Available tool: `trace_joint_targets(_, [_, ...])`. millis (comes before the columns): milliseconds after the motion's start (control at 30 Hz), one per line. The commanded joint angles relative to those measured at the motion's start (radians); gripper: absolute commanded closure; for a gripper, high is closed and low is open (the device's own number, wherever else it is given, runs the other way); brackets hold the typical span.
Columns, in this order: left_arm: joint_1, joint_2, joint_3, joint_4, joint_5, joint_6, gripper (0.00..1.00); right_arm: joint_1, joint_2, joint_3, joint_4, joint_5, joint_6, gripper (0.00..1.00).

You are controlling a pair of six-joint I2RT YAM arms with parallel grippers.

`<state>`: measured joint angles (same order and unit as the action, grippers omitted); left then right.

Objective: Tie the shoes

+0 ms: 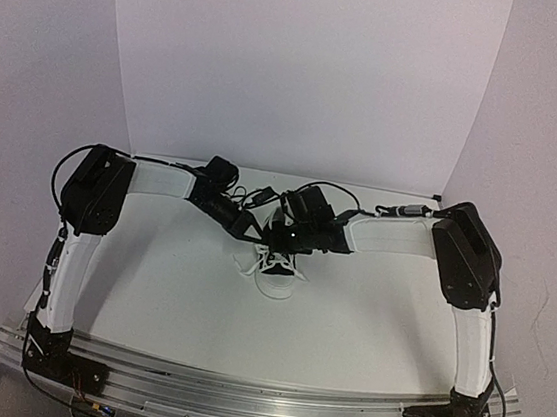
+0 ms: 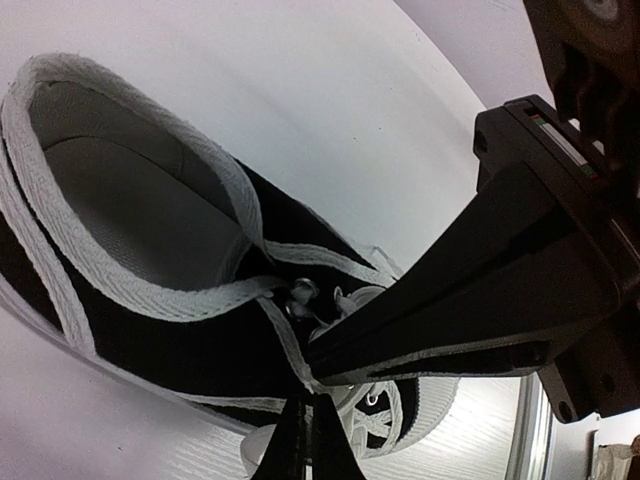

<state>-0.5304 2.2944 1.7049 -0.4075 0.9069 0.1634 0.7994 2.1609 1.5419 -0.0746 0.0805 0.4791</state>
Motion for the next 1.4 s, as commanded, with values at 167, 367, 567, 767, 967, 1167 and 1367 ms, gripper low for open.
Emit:
trace_joint_targets(167, [0.018, -0.046, 0.033, -0.017, -0.017, 0.024, 1.0, -0.004, -0.085, 0.017, 0.005, 0.103, 0.021, 1.0])
trace_joint_targets(367, [0.019, -0.046, 0.018, -0.014, -0.022, 0.034, 1.0, -0.032, -0.149, -0.067, 0.021, 0.139, 0.077, 1.0])
trace_joint_targets(567, [0.019, -0.031, 0.035, -0.014, -0.027, 0.041, 1.0, -0.049, -0.199, -0.15, 0.035, 0.171, 0.13, 1.0])
trace_joint_targets(767, [0.028, -0.008, 0.052, -0.036, -0.072, 0.082, 1.0, -0.075, -0.211, -0.219, 0.039, 0.173, 0.184, 1.0])
trace_joint_targets(967, [0.044, -0.018, 0.024, -0.052, -0.146, 0.152, 1.0, -0.102, -0.195, -0.27, 0.079, 0.13, 0.251, 1.0])
trace_joint_targets(1167, [0.067, -0.024, 0.005, -0.07, -0.245, 0.211, 1.0, -0.125, -0.18, -0.305, 0.137, 0.066, 0.3, 1.0])
trace_joint_targets(1367, [0.082, -0.035, -0.013, -0.067, -0.285, 0.224, 1.0, -0.147, -0.167, -0.306, 0.146, 0.028, 0.303, 1.0])
